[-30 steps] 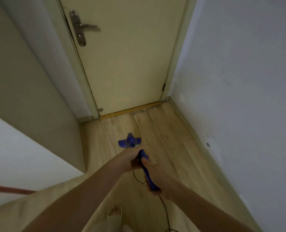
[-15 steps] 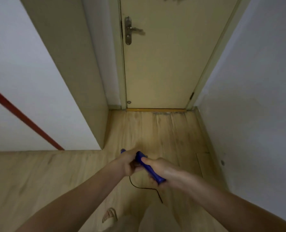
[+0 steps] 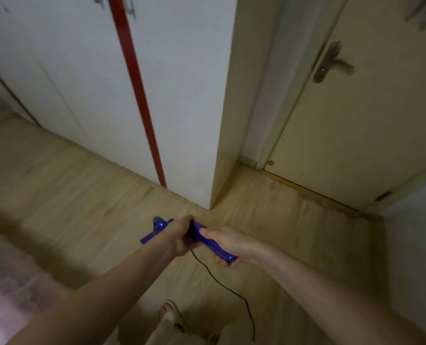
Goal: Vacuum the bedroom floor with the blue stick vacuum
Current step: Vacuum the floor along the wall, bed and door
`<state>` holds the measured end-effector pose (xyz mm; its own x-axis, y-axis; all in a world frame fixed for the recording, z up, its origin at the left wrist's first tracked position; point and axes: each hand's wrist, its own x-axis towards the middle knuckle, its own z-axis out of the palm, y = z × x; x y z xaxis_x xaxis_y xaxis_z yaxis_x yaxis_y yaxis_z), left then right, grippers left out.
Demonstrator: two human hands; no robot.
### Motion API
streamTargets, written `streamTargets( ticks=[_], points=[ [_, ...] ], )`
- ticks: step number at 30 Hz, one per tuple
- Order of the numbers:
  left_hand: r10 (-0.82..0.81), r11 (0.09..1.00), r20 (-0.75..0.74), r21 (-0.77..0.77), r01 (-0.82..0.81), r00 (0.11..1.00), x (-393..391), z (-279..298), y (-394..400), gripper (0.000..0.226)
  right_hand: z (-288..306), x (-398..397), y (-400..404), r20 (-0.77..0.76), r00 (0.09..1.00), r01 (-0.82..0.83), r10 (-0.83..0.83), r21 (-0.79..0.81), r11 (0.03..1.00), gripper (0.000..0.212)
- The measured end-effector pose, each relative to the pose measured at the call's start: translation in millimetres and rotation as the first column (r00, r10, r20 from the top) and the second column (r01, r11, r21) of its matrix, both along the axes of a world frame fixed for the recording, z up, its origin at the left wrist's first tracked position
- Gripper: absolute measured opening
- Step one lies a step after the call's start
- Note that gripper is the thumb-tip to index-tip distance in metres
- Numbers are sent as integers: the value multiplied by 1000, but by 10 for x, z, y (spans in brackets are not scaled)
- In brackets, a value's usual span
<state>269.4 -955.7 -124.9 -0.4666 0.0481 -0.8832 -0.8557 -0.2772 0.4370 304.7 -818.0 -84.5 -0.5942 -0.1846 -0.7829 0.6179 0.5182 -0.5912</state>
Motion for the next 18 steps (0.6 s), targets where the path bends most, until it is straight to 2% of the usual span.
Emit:
streamTargets(
  ticks=[4,10,18],
  points=[
    [107,991,-5,86,-106,994,-384,-123,-605,23,-101,-517,-558,-47,991,-125,129,78,989,52],
    [158,984,-21,87,-155,987,-1013,-112,-1272,21,-206,-1181,-1233,-42,995,-91,92,19,996,52],
    [245,968,-3,61,-244,969,-1553,-198,-2100,17,-337,-1818,-2080,-62,981,-184,185,21,983,50]
  ],
)
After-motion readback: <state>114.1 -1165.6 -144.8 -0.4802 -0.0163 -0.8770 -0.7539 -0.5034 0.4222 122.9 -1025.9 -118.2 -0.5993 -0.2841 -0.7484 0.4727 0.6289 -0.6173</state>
